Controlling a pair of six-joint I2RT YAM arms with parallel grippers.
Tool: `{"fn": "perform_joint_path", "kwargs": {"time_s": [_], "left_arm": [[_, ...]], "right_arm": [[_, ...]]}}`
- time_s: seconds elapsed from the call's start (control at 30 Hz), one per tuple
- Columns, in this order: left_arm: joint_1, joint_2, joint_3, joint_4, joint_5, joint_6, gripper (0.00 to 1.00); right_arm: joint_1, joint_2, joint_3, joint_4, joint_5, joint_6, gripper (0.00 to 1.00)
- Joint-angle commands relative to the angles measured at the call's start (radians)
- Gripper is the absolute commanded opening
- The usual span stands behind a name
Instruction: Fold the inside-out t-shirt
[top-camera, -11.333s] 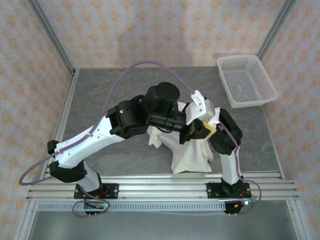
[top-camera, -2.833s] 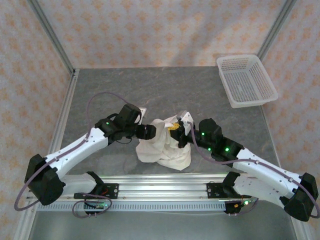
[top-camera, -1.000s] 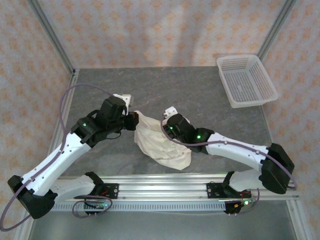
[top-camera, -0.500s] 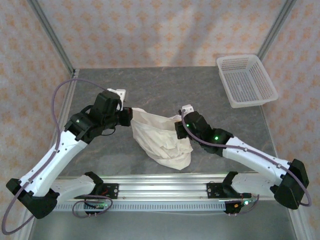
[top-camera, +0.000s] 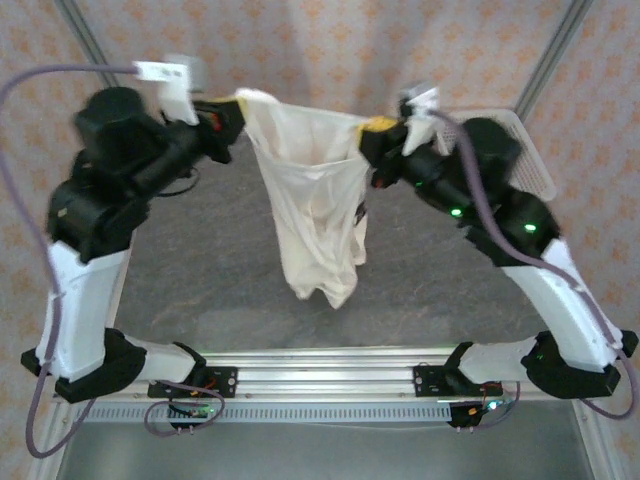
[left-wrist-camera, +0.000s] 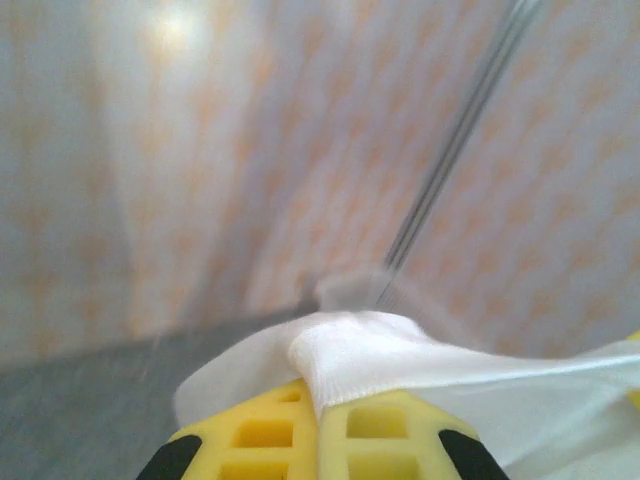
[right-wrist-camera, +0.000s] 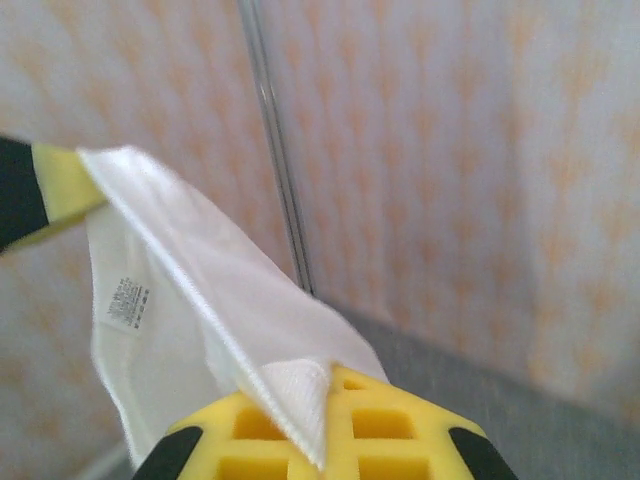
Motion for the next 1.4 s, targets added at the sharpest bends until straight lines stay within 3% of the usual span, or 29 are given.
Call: {"fn": "perform_joint_path", "kwargs": {"time_s": [0.0, 0.17, 0.27, 0.33, 0.5, 0.57, 0.67, 0.77, 0.87, 0.9, 0.97, 1.03, 1.13, 1.23, 1.3, 1.37], "left_arm": [[0.005, -0.026, 0.043, 0.036, 0.078, -0.005, 0.00], [0.003, -0.088, -0.103, 0.173, 0.211, -0.077, 0.00], [-0.010, -0.082, -0.124, 0.217, 0.306, -0.147, 0.00], [-0.034, -0.080, -0.124, 0.204, 0.289, -0.165, 0.00], [-0.051, -0.105, -0.192, 0.069, 0.093, -0.194, 0.00], [-0.051, -0.139, -0.291, 0.007, -0.007, -0.202, 0.00], [-0.051, -0.219, -0.503, -0.065, -0.174, -0.245, 0.00], [-0.047, -0.338, -0.807, -0.069, -0.322, -0.344, 0.00], [-0.028, -0.441, -1.150, -0.011, -0.402, -0.445, 0.00], [-0.009, -0.457, -1.235, 0.007, -0.403, -0.478, 0.00], [0.037, -0.472, -1.410, 0.058, -0.378, -0.535, 0.00], [0.083, -0.482, -1.505, 0.118, -0.326, -0.551, 0.22], [0.103, -0.514, -1.506, 0.132, -0.336, -0.506, 0.48], [0.102, -0.533, -1.416, 0.089, -0.369, -0.420, 0.60], [0.103, -0.513, -1.364, 0.100, -0.258, -0.336, 0.64], [0.099, -0.453, -1.335, 0.145, -0.064, -0.295, 0.67]], "right_arm": [[-0.003, -0.007, 0.082, -0.076, -0.024, -0.078, 0.00], [-0.003, -0.101, 0.040, 0.030, -0.040, -0.065, 0.00], [-0.004, -0.104, 0.092, 0.050, 0.027, 0.004, 0.00], [-0.003, -0.055, 0.194, -0.004, 0.040, 0.023, 0.00], [-0.023, 0.217, 0.584, -0.342, 0.120, 0.029, 0.00], [-0.115, 0.312, 0.626, -0.420, -0.035, 0.118, 0.00], [-0.224, 0.405, 0.470, -0.375, -0.366, 0.276, 0.00], [-0.226, 0.534, 0.325, -0.355, -0.551, 0.284, 0.00], [-0.192, 0.691, 0.235, -0.357, -0.688, 0.255, 0.01], [-0.172, 0.736, 0.228, -0.374, -0.676, 0.229, 0.08], [-0.135, 0.813, 0.233, -0.418, -0.622, 0.182, 0.35], [-0.133, 0.816, 0.204, -0.399, -0.568, 0.214, 0.55], [-0.162, 0.705, 0.055, -0.296, -0.443, 0.283, 0.60], [-0.174, 0.543, -0.177, -0.190, -0.319, 0.301, 0.60], [-0.172, 0.436, -0.346, -0.122, -0.247, 0.326, 0.60], [-0.170, 0.353, -0.512, -0.057, -0.187, 0.376, 0.61]]}}
